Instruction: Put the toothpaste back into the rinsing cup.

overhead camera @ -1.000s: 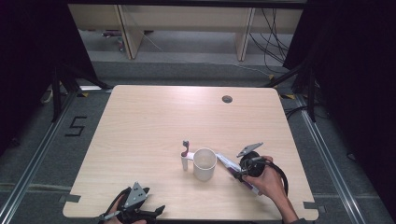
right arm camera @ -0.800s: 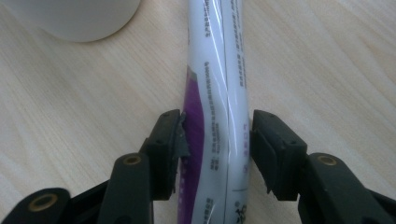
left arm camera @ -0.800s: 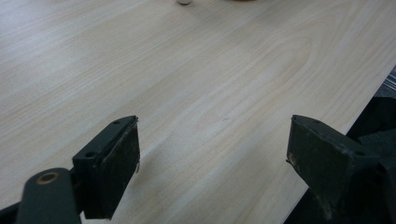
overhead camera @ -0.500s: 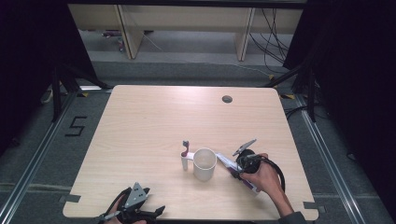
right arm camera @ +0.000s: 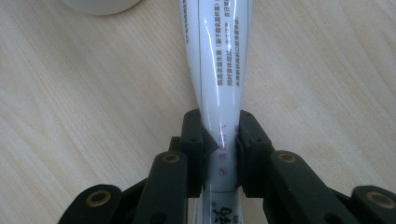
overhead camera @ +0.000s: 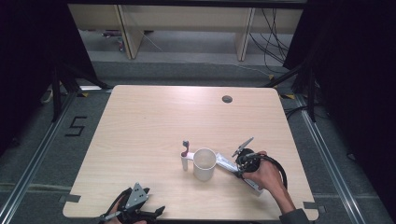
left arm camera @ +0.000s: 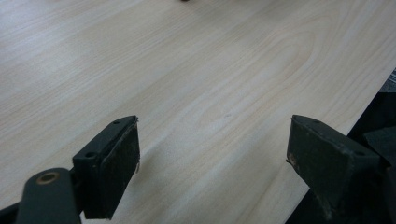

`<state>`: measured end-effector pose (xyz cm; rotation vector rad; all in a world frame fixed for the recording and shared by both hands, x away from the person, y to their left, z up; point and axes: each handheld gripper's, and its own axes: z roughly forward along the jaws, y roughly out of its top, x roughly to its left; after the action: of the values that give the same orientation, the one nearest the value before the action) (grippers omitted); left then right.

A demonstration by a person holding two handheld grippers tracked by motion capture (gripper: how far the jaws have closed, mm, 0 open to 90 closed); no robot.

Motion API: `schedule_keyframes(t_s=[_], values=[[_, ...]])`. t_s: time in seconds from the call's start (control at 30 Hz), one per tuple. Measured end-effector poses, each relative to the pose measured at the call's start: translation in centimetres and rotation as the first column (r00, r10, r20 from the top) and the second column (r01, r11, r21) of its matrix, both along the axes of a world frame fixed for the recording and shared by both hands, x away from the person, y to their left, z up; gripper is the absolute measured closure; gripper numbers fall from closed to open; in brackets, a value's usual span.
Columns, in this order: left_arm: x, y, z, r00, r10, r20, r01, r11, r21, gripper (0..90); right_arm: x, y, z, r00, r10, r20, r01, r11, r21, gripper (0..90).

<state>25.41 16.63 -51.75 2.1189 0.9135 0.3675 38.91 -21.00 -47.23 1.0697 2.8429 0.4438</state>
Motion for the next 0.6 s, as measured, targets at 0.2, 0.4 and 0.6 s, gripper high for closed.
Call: schedule_keyframes(t_s=[0.2,0.4,0.6], values=[[0.00,0.00,-0.01,1.0000,-0.002,-0.001,0.002,1.0000,0.001,16.7,0.48,0.31,-0.10,0.9995,0.026,-0.017,-0.026,0.9992,-0.031,75.7],[0.02,0.00,-0.05,0.9999,-0.011,0.002,0.011,0.9998,0.014,16.7,0.73,0.59,-0.33,0.9986,0.040,-0.033,-0.042,0.9974,-0.058,75.7],[0.02,0.03,-0.07,0.9999,-0.010,0.004,0.010,0.9999,0.012,17.0,0.76,0.96,-0.27,0.9975,0.060,-0.037,-0.063,0.9939,-0.091,75.9]])
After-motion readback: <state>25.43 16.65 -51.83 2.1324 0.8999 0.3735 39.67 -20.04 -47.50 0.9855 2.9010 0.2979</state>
